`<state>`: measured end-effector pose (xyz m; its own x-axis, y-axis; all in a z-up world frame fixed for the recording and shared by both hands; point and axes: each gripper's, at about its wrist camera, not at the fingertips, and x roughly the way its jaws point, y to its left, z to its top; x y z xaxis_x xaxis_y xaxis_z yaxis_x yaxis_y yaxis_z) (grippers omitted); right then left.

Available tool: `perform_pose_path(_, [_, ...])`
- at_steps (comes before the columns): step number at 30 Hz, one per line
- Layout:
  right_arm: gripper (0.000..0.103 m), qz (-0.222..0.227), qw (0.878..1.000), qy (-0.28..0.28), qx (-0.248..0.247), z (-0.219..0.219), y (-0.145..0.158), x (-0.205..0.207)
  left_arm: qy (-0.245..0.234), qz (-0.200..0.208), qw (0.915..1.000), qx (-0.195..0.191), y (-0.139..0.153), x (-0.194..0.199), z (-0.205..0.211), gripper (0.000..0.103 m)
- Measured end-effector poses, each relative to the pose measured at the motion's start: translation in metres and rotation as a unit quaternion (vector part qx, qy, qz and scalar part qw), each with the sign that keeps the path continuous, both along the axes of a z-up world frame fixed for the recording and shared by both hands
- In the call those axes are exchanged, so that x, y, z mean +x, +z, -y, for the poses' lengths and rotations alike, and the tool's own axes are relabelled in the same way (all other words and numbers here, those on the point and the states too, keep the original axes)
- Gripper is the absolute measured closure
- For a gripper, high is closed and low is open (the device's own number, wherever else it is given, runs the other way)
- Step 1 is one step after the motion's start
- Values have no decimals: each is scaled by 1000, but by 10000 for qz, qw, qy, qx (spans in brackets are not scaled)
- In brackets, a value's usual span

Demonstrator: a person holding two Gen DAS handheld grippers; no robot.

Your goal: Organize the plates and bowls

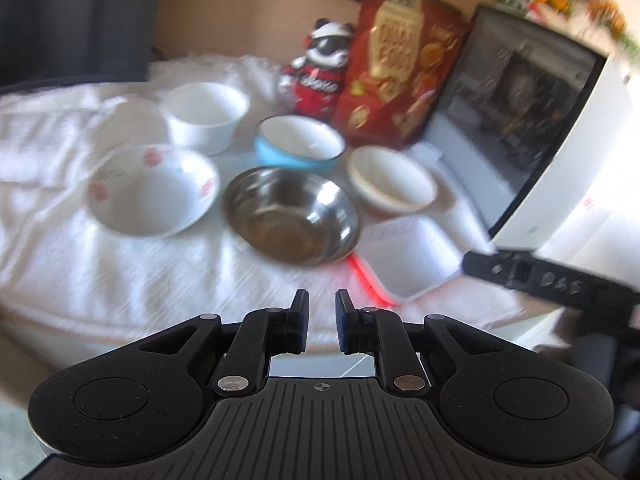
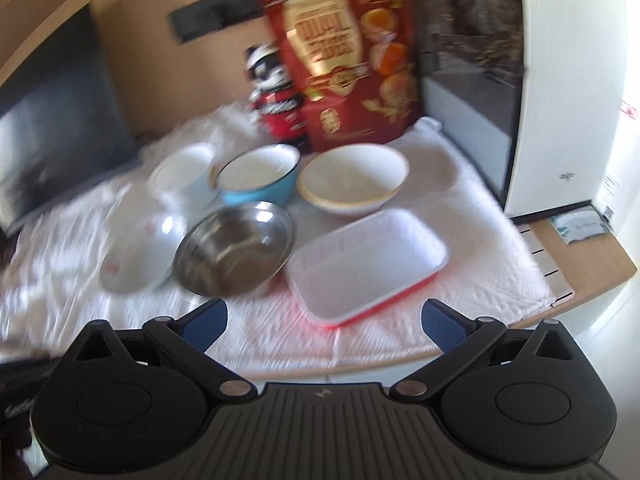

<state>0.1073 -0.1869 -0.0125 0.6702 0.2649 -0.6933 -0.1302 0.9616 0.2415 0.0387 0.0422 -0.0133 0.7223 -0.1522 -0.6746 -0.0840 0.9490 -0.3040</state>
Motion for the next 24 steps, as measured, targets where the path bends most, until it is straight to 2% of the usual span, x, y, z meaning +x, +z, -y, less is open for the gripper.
perform_pose_path(4, [0,-199,9991,-376,28,-2,-10,26,-406,-11,9965,-730,-6,42,-28,87])
perform_pose_path(5, [0,-271,9987,-419,58,-4,-12,32,-431,-42,9964,-725,-7,53,-31,87])
perform_pose_path(7, [0,-415,9982,-401,182,-8,-17,44,-529,-117,9974,-475,-9,75,-33,87])
perform_pose_path(9, [0,-702,9965,-389,252,-14,-24,60,-827,7,9962,-272,-10,89,-31,87])
perform_pose_path(12, [0,-1132,9918,-566,164,-22,-32,78,-1249,12,9916,-327,-15,116,-36,87])
perform_pose_path(14, [0,-1133,9909,-726,80,-23,-30,81,-1360,4,9896,-471,-16,130,-40,87])
perform_pose_path(18, [0,-910,9895,-1097,-229,-14,-18,84,-1044,-351,9906,-816,-16,160,-46,87])
perform_pose_path(21, [0,-1031,9851,-1339,-334,1,-16,97,-1197,-317,9897,-723,-14,176,-39,87])
perform_pose_path(24, [0,-1195,9805,-1515,-371,16,-22,108,-1566,-362,9857,-498,-17,189,-22,87])
